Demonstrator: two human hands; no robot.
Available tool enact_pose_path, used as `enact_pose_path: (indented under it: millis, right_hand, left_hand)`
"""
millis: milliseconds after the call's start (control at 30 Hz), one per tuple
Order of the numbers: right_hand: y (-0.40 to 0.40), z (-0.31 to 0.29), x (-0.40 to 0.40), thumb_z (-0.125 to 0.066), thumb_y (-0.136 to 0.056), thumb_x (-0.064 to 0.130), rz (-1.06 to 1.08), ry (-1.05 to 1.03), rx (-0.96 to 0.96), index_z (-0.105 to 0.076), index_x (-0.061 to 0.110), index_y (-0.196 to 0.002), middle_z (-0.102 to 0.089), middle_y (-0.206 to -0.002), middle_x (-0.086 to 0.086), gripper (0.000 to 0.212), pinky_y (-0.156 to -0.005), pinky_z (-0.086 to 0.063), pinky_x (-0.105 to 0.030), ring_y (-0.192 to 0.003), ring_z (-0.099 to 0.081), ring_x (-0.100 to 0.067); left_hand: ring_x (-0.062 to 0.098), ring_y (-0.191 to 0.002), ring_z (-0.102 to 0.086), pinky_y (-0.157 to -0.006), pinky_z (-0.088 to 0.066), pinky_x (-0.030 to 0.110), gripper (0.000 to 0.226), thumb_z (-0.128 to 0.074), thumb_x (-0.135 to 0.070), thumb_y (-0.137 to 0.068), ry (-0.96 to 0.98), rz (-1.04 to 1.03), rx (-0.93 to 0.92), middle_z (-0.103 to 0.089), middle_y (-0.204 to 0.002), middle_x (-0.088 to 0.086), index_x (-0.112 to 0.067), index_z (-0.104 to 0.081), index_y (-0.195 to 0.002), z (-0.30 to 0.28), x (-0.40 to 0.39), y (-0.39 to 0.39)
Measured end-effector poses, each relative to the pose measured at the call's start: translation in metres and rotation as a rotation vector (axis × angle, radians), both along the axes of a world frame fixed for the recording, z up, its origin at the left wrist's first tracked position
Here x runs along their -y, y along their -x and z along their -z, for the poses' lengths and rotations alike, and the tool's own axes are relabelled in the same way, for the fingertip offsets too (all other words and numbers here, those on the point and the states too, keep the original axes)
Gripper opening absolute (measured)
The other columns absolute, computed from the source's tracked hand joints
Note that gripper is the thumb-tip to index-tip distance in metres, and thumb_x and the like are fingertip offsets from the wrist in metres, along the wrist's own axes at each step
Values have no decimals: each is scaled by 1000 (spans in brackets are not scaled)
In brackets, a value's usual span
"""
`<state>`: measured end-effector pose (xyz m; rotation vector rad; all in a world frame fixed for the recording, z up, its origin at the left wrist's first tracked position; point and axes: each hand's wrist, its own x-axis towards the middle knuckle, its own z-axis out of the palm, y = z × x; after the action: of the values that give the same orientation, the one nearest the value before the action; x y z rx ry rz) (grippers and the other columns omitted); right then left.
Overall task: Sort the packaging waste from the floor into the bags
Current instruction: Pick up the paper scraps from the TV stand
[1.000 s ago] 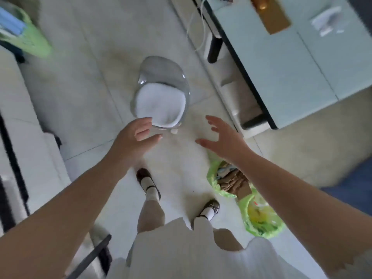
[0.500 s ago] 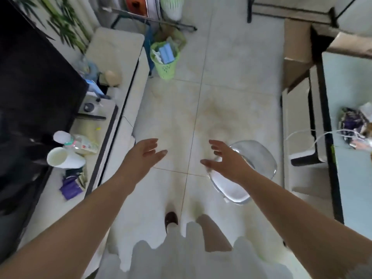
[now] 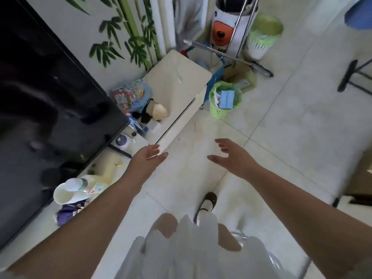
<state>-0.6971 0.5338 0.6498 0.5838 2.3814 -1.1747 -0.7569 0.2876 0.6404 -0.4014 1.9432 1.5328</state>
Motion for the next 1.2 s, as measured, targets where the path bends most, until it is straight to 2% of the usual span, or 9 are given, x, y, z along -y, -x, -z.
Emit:
enact_pose_path:
  millis: [200, 367, 533, 600, 700, 900, 1033, 1133, 1200]
  right_hand:
    - [123, 17, -34, -67, -80, 42, -249, -23, 72, -39, 25, -136, -48, -134, -3, 65, -91, -35, -21, -121, -48, -12]
    - [212, 58, -50, -66, -81, 40, -366, -22, 129, -37, 25, -137, -47, -136, -2, 65, -91, -32, -20, -124, -45, -12]
    - [295, 112, -52, -66, -81, 40, -473, 11, 199, -38, 24, -137, -46, -137, -2, 64, -94, -33, -21, -126, -45, -14]
    - [329, 137, -47, -64, -82, 43, -508, 16, 219, -39, 25, -135, -48, -136, -1, 62, -94, -34, -21, -125, -46, -13]
    - [388, 184, -35, -62, -84, 42, -542, 52, 216, -43, 20, -134, -52, -135, -4, 58, -100, -37, -24, -123, -50, -13]
    - [474, 298, 11, -64, -83, 39, -629, 86, 233, -49, 15, -129, -56, -131, -6, 55, -103, -40, -35, -119, -54, -19]
    - [492, 355, 49, -67, -81, 38, -763, 71, 236, -49, 13, -131, -58, -129, -2, 58, -100, -43, -33, -116, -56, -19]
    - [495, 376, 69, -71, -76, 34, -742, 73, 211, -49, 19, -127, -61, -114, 3, 57, -94, -45, -30, -109, -57, -18]
    - [497, 382, 78, -70, -74, 33, -702, 89, 239, -49, 22, -122, -62, -107, 5, 54, -93, -47, -34, -105, -59, -19]
  left_hand:
    - [10, -111, -57, -95, -45, 32, 43, -74, -35, -75, 15, -235, 69, -59, -123, -6, -27, -58, -113, 21, -27, 61]
    - [11, -108, -57, -96, -44, 32, 48, -74, -46, -58, 23, -333, 130, -59, -121, -3, -36, -57, -102, 69, -51, 136]
    - [14, -107, -55, -82, -42, 27, 44, -72, -27, -79, 70, -428, 172, -56, -125, 1, -22, -54, -119, 128, -67, 204]
    - [14, -106, -55, -80, -41, 26, 41, -72, -28, -79, 102, -475, 207, -57, -123, -1, -24, -54, -115, 152, -70, 224]
    - [13, -109, -55, -86, -42, 28, 38, -73, -29, -78, 168, -520, 196, -57, -118, -6, -30, -52, -110, 191, -71, 250]
    - [17, -116, -47, -88, -36, 27, 61, -76, -21, -74, 523, -390, -2, -50, -120, -6, -21, -48, -128, 276, -78, 284]
    - [26, -119, -47, -91, -42, 39, 75, -81, -27, -66, 798, -227, -89, -47, -132, 4, -24, -45, -132, 313, -86, 296]
    - [30, -120, -49, -91, -46, 46, 77, -84, -26, -60, 870, -133, -170, -50, -133, 4, -21, -50, -129, 329, -88, 300]
    - [34, -116, -52, -90, -48, 49, 75, -86, -23, -57, 893, -84, -226, -54, -130, 5, -20, -54, -125, 336, -81, 304]
